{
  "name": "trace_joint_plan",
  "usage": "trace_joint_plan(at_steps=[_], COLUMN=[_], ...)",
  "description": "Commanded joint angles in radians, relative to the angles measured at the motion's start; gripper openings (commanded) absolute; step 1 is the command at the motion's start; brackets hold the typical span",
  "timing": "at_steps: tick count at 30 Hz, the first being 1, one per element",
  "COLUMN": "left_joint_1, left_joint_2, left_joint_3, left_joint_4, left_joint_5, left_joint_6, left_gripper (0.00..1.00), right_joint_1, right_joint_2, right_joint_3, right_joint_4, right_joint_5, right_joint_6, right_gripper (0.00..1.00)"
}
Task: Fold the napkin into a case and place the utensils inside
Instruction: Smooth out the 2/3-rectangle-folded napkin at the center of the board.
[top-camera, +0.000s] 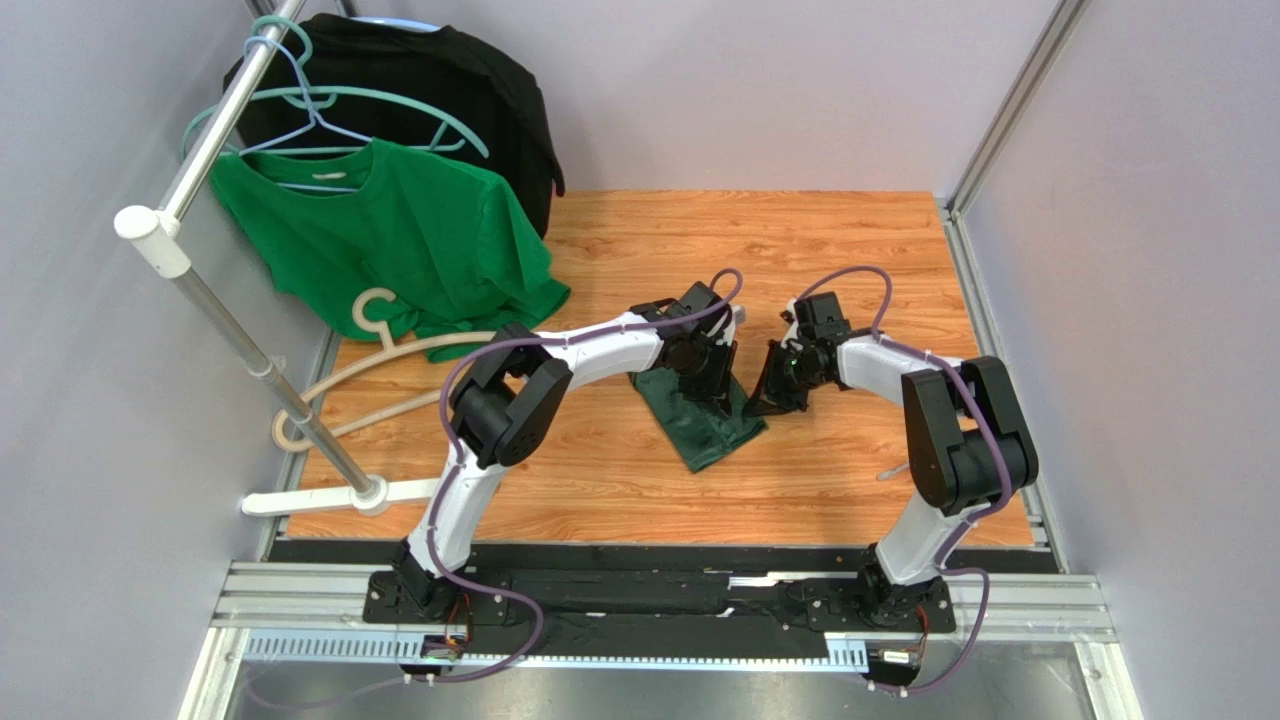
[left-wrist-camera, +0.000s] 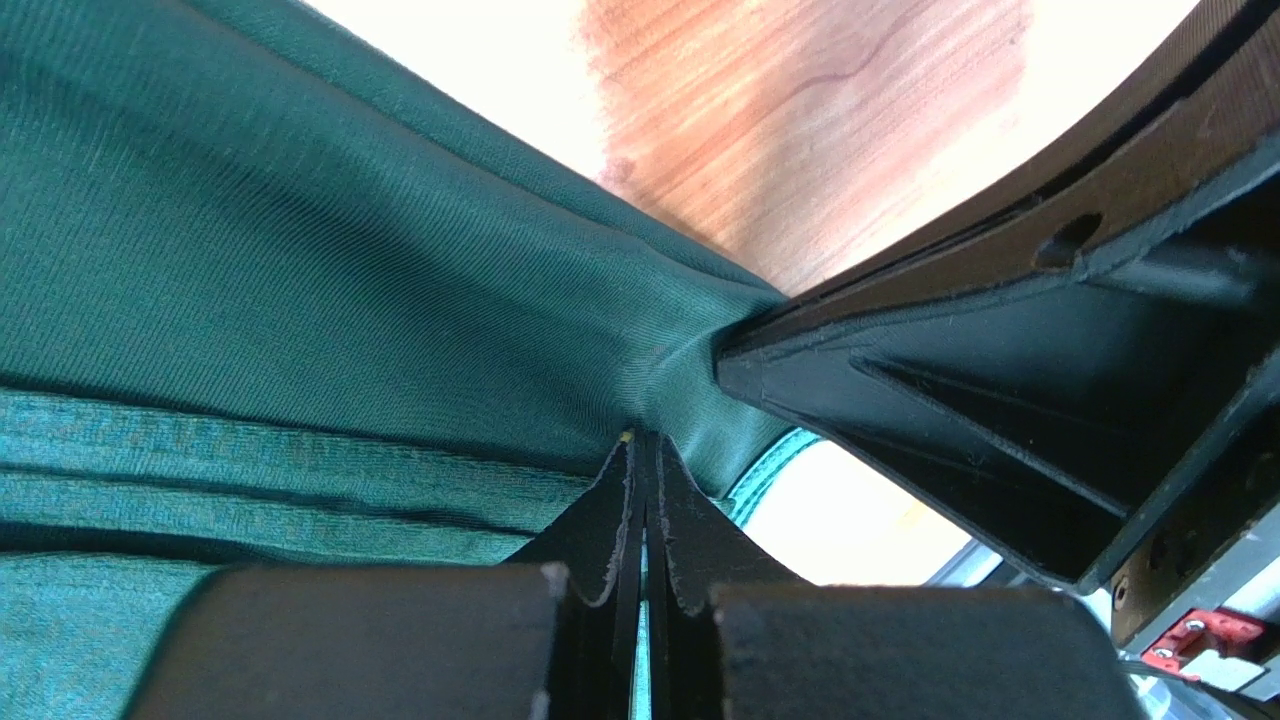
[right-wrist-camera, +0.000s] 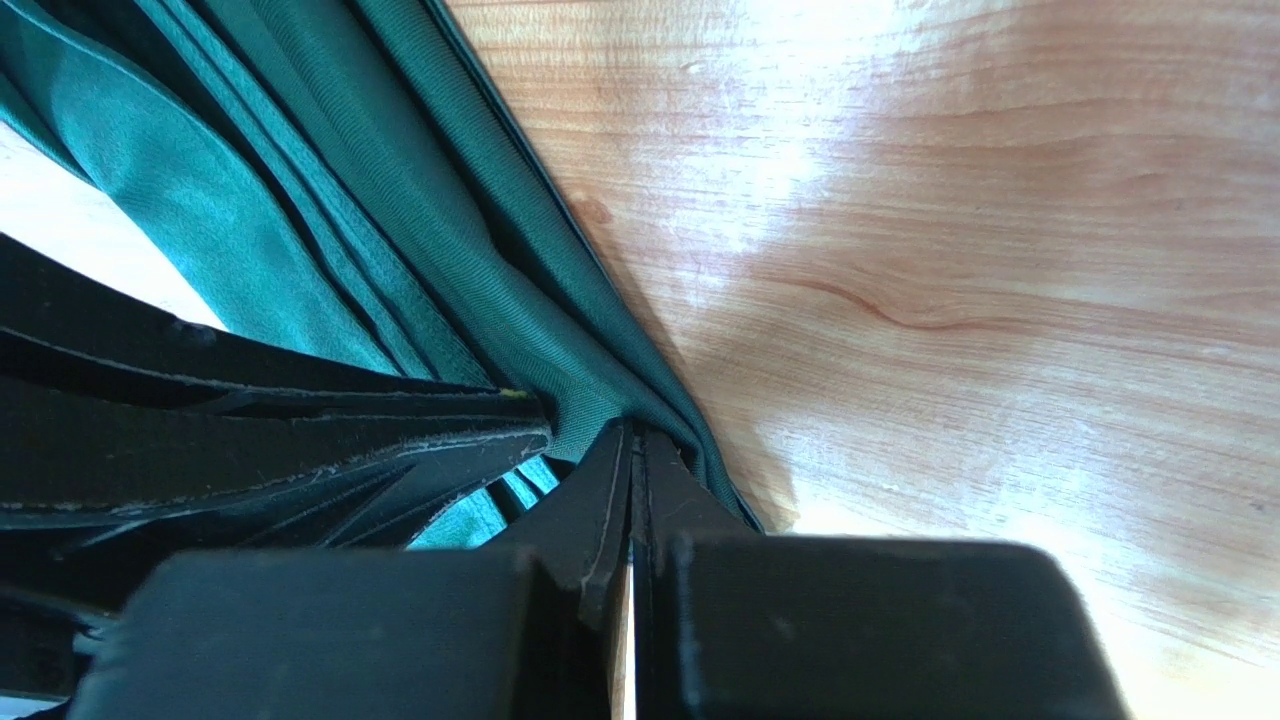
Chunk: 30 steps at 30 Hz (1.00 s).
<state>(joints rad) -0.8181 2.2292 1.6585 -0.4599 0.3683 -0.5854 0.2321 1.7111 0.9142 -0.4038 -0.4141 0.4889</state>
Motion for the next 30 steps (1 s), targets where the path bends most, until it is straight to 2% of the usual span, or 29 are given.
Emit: trace_joint_plan(at_steps=[1, 11, 19, 22, 24, 27, 28, 30], left_joint_1=[-0.010, -0.018, -0.019, -0.013, 0.003, 0.065, 0.088, 0.167], left_joint_2=[-0.045, -0.100, -0.134, -0.160, -0.184, -0.265, -0.276, -0.296], left_joint_3=[-0.045, -0.115, -0.128, -0.073, -0.051, -0.066, -0.074, -0.098], left_joint_4=[-0.029, -0.022, -0.029, -0.054, -0.077, -0.105, -0.109, -0.125], left_joint_5=[-0.002, 0.058, 0.006, -0.035, -0.083, -0.146, -0.147, -0.137], left_joint_6=[0.024, 0.044, 0.055, 0.070, 0.079, 0.101, 0.105, 0.114], left_gripper=[0.00, 0.00, 0.00, 0.09, 0.19, 0.24, 0.24, 0.15], right_joint_1=[0.004, 0.004, 0.006, 0.009, 0.010, 0.024, 0.032, 0.053], right_joint_2=[0.019, 0.025, 0.025, 0.022, 0.018, -0.008, -0.014, -0.022], right_joint_3=[-0.011, -0.005, -0.005, 0.003, 0.023, 0.075, 0.092, 0.156], right_joint_4=[0.033, 0.028, 0.029, 0.033, 0.028, -0.009, -0.026, -0.044], right_joint_5=[0.035, 0.044, 0.037, 0.037, 0.037, 0.054, 0.054, 0.051], right_joint_6=[-0.015, -0.016, -0.018, -0.026, -0.030, -0.035, -0.038, -0.039], right_gripper=[0.00, 0.00, 0.00, 0.00, 0.00, 0.00, 0.00, 0.00])
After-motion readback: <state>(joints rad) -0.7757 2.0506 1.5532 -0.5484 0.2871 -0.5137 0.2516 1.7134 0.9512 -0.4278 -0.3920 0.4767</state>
